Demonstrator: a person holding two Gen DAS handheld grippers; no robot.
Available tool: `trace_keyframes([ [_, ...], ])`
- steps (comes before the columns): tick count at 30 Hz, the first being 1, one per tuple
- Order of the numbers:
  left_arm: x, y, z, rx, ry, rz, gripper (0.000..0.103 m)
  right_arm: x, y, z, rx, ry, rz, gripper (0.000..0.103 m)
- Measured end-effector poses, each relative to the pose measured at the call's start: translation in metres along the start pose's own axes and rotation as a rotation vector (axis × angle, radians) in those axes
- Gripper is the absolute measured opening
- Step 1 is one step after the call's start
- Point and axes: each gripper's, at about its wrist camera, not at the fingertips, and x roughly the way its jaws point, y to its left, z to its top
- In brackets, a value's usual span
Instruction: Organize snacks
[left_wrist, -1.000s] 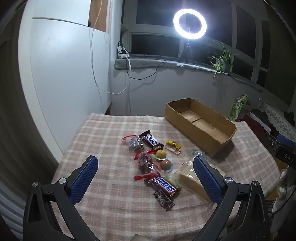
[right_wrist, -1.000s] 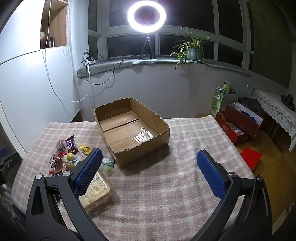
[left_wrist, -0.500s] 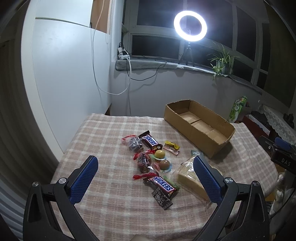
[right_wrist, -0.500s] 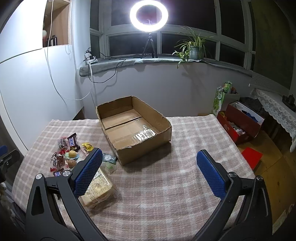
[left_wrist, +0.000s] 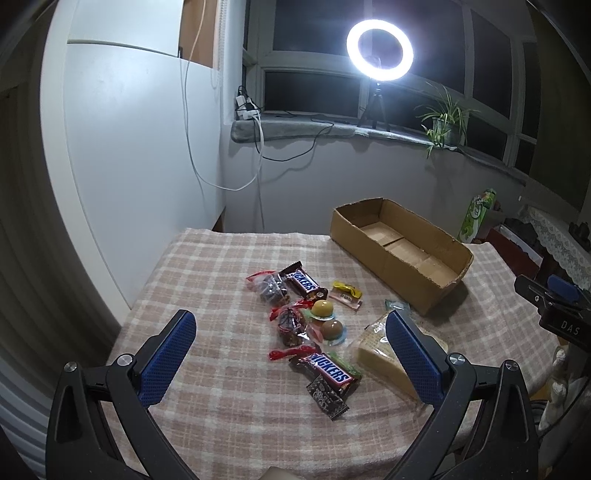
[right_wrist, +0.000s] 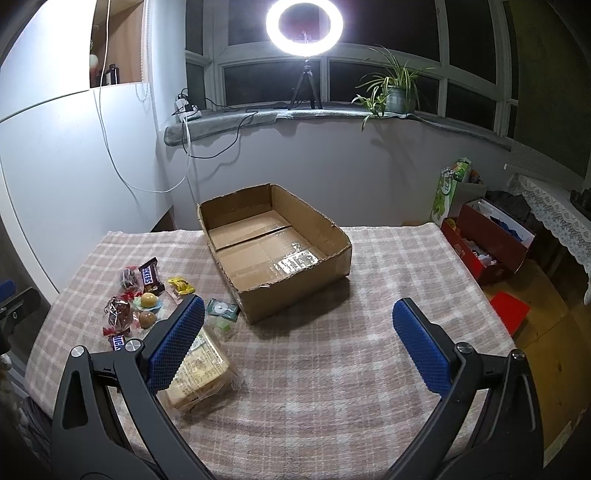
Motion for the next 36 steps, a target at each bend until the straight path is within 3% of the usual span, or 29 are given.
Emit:
trace_keyframes([
  [36,0.008,-0.008,0.001,0.024,0.026,-0.002,0.102,0.015,0.002,-0.006,0.005,0.045,0.042,0.103],
])
